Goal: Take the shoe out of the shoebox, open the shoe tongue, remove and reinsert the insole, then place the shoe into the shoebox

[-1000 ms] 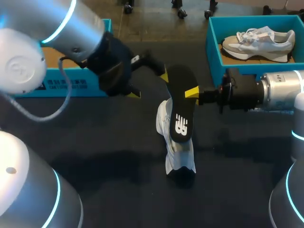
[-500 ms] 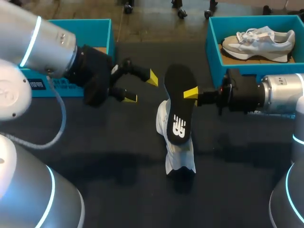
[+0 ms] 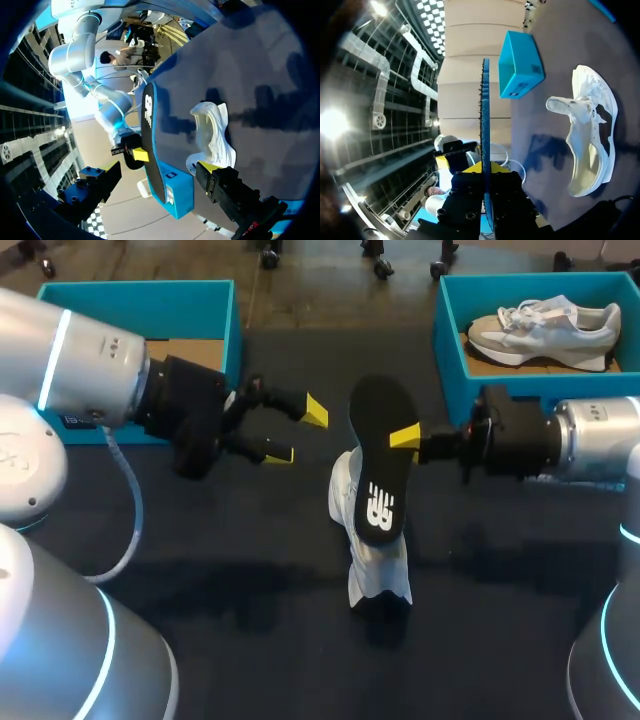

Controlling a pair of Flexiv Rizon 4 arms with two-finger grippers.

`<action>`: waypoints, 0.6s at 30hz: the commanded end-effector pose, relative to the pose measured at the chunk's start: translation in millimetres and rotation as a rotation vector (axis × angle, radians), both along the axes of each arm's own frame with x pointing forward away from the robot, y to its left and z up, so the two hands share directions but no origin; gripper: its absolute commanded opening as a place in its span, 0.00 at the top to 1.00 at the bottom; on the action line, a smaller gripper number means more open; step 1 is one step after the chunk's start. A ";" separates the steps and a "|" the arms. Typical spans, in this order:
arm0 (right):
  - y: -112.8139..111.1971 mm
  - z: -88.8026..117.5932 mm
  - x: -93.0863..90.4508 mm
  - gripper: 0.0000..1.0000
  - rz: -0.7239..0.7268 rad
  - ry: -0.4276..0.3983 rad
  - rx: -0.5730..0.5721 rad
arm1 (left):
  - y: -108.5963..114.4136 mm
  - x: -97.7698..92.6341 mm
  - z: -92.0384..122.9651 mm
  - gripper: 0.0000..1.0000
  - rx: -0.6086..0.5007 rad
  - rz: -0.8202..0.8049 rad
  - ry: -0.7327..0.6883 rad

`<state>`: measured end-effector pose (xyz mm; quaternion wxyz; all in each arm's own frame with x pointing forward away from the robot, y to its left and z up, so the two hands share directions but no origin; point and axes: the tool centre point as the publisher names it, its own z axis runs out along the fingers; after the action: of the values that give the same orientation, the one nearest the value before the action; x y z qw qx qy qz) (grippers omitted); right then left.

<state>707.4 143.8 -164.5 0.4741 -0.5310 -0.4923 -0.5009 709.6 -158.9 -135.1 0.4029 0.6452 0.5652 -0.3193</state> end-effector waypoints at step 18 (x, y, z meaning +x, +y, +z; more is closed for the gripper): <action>35.3 5.6 -14.7 1.00 0.051 0.037 -0.041 | -26.2 33.7 -24.1 0.00 -0.326 0.087 0.057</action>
<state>689.3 170.3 -160.4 0.4862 -0.5348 -0.5047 -0.4720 735.5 -175.7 -152.1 0.4872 0.5488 0.5567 -0.3892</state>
